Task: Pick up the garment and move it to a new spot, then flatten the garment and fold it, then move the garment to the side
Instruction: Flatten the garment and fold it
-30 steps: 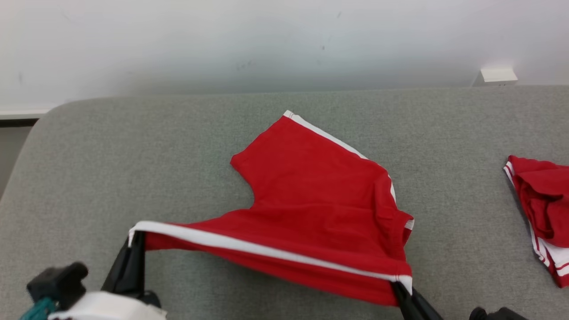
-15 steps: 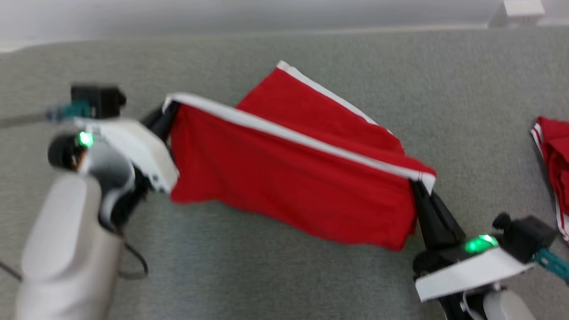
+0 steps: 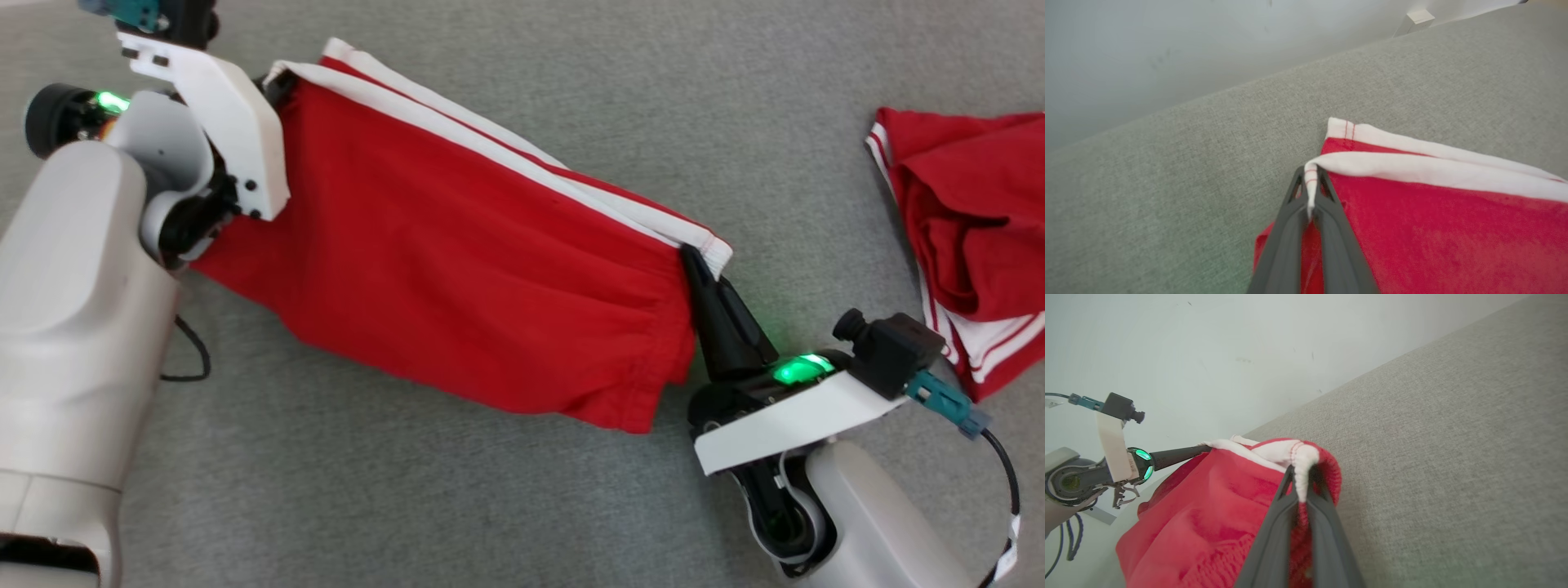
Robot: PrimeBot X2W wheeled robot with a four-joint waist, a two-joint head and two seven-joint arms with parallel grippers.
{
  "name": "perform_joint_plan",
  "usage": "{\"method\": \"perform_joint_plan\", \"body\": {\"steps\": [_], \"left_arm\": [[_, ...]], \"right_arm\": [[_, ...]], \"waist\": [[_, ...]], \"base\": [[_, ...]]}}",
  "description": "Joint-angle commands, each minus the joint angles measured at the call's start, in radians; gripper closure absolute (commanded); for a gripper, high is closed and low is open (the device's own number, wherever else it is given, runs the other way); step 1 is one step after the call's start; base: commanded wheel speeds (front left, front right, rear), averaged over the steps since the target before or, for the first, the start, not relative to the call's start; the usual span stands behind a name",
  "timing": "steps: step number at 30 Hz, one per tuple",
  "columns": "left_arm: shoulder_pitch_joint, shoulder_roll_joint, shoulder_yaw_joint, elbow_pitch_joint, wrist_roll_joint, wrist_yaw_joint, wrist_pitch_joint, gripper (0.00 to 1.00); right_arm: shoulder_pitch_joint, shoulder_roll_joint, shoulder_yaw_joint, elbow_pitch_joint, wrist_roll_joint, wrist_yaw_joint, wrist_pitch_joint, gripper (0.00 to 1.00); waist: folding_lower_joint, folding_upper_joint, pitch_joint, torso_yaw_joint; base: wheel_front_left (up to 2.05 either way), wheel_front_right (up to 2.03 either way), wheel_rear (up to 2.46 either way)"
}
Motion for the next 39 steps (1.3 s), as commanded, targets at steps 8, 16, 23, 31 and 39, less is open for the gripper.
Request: {"method": "perform_joint_plan", "body": {"steps": [8,16,23,31,39], "left_arm": [[-0.059,0.009,-0.055,0.139,-0.060,0.002,-0.096,0.00],[-0.030,-0.018,-0.010,0.163,-0.087,0.038,-0.388,0.00],[0.106,-0.012,0.044,0.063,-0.067,0.159,-0.650,0.00],[0.381,0.019,0.092,-0.288,0.021,0.367,-0.708,0.00],[0.688,0.081,0.084,-0.622,0.074,0.498,-0.654,0.00]], "right_arm": [[-0.064,0.000,0.064,0.048,0.028,-0.003,-0.036,0.00],[0.007,-0.071,-0.019,0.013,-0.143,-0.003,-0.050,0.00],[0.123,-0.116,-0.198,-0.120,-0.315,-0.002,-0.034,0.00],[0.203,-0.083,-0.365,-0.328,-0.463,-0.002,0.086,0.00],[0.300,-0.058,-0.423,-0.443,-0.530,-0.002,0.209,0.00]], "waist": [[-0.0002,-0.0001,0.035,-0.041],[-0.0002,-0.0001,0.006,0.015],[-0.0002,-0.0001,-0.050,0.075],[-0.0002,-0.0001,-0.121,0.154],[-0.0002,-0.0001,-0.192,0.195]], "base": [[0.00,0.00,0.00],[0.00,0.00,0.00],[0.00,0.00,0.00],[0.00,0.00,0.00],[0.00,0.00,0.00]]}}
